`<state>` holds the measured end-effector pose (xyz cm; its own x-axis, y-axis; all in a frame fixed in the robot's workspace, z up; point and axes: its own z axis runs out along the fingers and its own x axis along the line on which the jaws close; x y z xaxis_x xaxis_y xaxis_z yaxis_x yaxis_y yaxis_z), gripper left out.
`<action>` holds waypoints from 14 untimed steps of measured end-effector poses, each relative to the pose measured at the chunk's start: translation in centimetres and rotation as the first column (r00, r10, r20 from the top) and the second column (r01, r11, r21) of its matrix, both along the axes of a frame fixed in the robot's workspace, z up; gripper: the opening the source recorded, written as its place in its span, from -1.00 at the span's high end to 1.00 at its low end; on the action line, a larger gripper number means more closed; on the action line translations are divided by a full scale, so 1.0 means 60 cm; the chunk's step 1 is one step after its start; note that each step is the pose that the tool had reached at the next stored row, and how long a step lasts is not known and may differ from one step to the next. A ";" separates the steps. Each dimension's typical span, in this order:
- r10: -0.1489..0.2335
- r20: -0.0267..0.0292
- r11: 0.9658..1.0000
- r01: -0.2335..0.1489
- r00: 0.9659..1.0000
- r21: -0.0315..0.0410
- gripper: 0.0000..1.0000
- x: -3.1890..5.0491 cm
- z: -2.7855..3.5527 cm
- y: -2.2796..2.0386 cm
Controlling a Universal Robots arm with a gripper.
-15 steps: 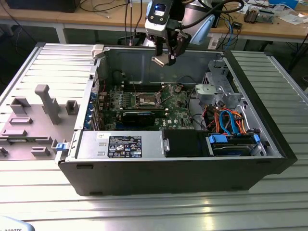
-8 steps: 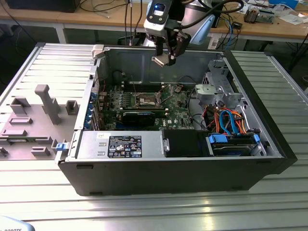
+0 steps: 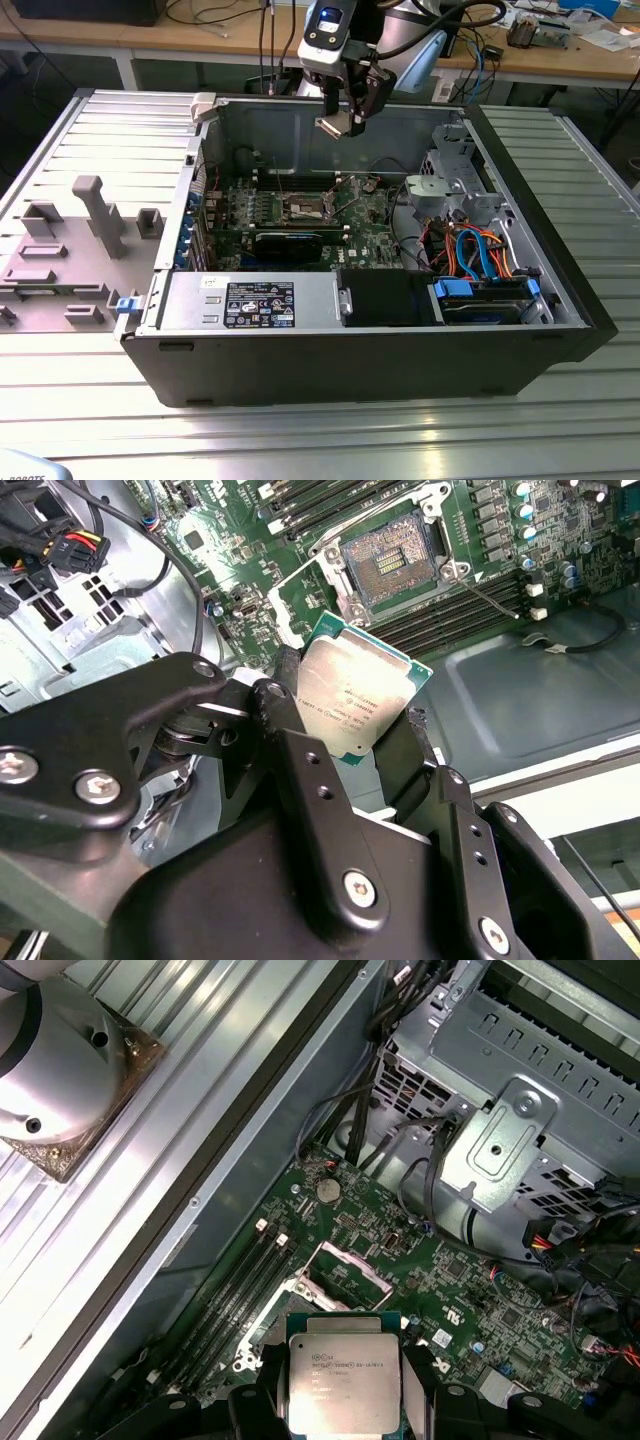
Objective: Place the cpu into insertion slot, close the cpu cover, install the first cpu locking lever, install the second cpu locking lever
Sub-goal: 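Place the cpu into insertion slot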
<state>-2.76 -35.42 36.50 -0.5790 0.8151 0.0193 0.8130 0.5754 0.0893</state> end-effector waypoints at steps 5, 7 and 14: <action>-0.004 0.000 1.000 0.004 1.000 0.000 -0.08 0.000 0.000 0.0000; -0.006 0.000 1.000 0.006 1.000 0.000 -0.08 0.000 0.000 0.0000; -0.014 0.000 1.000 0.014 1.000 0.000 -0.08 0.000 0.000 0.0000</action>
